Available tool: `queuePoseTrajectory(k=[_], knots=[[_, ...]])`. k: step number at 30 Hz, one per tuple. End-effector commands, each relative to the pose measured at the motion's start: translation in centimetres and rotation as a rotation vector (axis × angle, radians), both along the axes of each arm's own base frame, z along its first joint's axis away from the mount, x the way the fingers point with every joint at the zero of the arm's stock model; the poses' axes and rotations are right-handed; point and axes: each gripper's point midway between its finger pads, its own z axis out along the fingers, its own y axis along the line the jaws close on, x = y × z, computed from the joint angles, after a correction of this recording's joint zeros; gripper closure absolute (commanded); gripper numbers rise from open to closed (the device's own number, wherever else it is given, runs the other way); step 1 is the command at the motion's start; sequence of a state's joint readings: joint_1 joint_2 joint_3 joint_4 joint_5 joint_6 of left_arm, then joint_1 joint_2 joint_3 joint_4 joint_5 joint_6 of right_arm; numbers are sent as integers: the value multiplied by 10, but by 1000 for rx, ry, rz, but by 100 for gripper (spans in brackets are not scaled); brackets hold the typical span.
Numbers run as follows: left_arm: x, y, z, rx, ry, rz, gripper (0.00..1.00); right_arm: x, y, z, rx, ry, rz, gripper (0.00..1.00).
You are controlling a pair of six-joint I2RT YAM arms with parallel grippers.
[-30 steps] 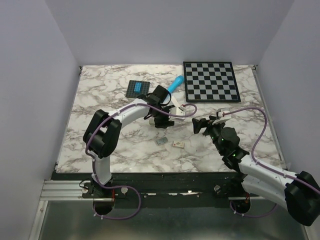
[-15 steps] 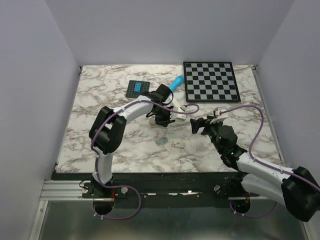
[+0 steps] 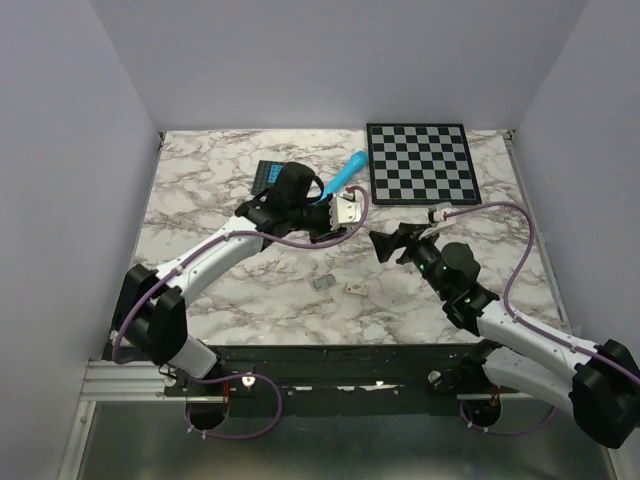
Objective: Load the staples into the stapler
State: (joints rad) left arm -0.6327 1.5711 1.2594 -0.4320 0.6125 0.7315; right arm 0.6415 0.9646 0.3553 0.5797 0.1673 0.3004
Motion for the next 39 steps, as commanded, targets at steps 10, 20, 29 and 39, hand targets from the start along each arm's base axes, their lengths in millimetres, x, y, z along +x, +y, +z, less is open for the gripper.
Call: queuePoseTrajectory(k=[10, 20, 29, 39], knots=[[-44, -41, 94, -531, -98, -18, 100, -20, 31, 39, 187, 116, 155, 35], [-45, -41, 108, -589, -145, 2, 100, -21, 30, 25, 202, 184, 131, 49], [-54, -43, 112, -610, -148, -30, 100, -19, 27, 19, 230, 227, 95, 59], [-72, -53, 122, -632, -162, -89, 100, -16, 27, 24, 275, 227, 85, 77]])
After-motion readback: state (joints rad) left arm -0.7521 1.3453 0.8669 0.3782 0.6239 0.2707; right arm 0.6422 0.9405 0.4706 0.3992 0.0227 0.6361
